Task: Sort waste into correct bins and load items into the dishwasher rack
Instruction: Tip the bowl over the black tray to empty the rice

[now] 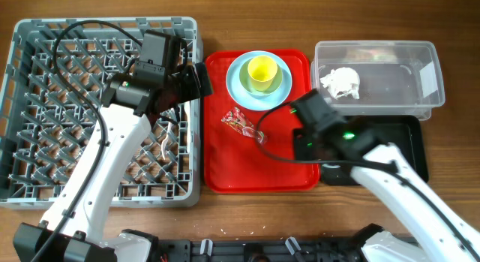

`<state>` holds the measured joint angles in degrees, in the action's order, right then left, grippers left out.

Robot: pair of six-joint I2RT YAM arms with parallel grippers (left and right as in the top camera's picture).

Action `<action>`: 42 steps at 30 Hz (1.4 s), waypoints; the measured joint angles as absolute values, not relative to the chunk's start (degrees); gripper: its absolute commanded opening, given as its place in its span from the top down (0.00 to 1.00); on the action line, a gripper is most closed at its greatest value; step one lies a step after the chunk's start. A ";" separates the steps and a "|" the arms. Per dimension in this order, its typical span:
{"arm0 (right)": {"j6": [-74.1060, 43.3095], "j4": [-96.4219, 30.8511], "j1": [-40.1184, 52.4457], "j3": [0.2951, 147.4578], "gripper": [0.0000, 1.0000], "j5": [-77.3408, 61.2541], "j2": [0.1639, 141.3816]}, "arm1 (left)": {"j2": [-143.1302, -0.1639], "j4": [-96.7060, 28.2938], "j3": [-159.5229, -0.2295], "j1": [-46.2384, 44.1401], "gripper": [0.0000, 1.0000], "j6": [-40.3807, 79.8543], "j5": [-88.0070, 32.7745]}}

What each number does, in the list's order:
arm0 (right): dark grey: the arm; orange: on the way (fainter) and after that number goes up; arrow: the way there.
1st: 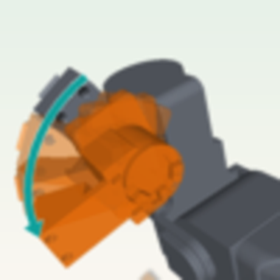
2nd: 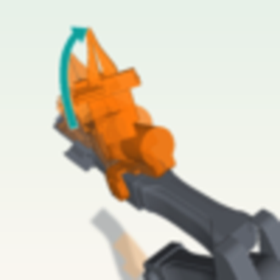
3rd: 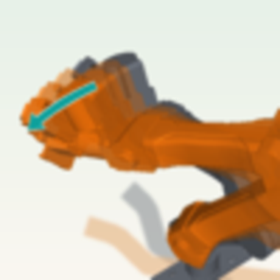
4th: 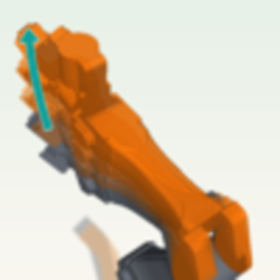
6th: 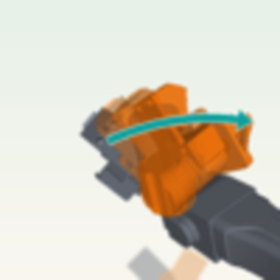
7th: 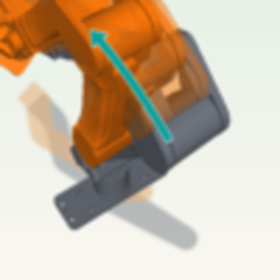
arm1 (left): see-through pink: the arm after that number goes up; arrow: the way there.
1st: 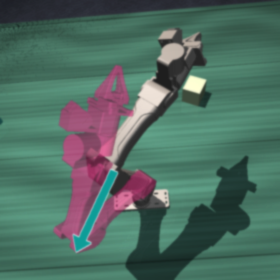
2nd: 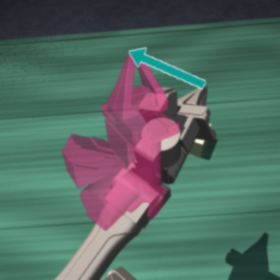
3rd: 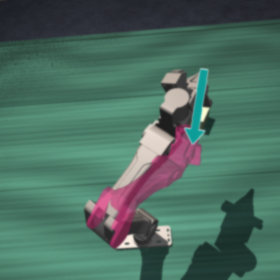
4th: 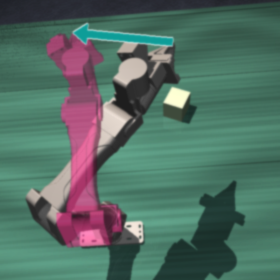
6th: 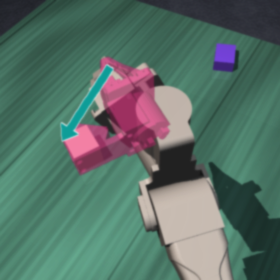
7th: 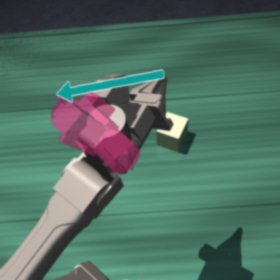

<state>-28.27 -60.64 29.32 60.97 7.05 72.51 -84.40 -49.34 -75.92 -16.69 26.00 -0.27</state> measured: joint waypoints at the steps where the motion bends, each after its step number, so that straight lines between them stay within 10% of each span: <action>1: -28.27 -60.80 26.24 60.97 0.96 6.55 71.29 | -84.40 -49.34 -75.92 -16.69 0.00 26.00 -0.27; 19: -6.24 -50.37 -22.06 52.82 0.96 -37.04 68.40 | -84.40 -49.34 -75.92 -16.69 0.00 26.00 -0.27; 42: -2.92 -30.57 -46.28 34.57 0.96 -74.35 68.40 | -84.40 -49.34 -75.92 -16.71 0.00 26.00 -0.30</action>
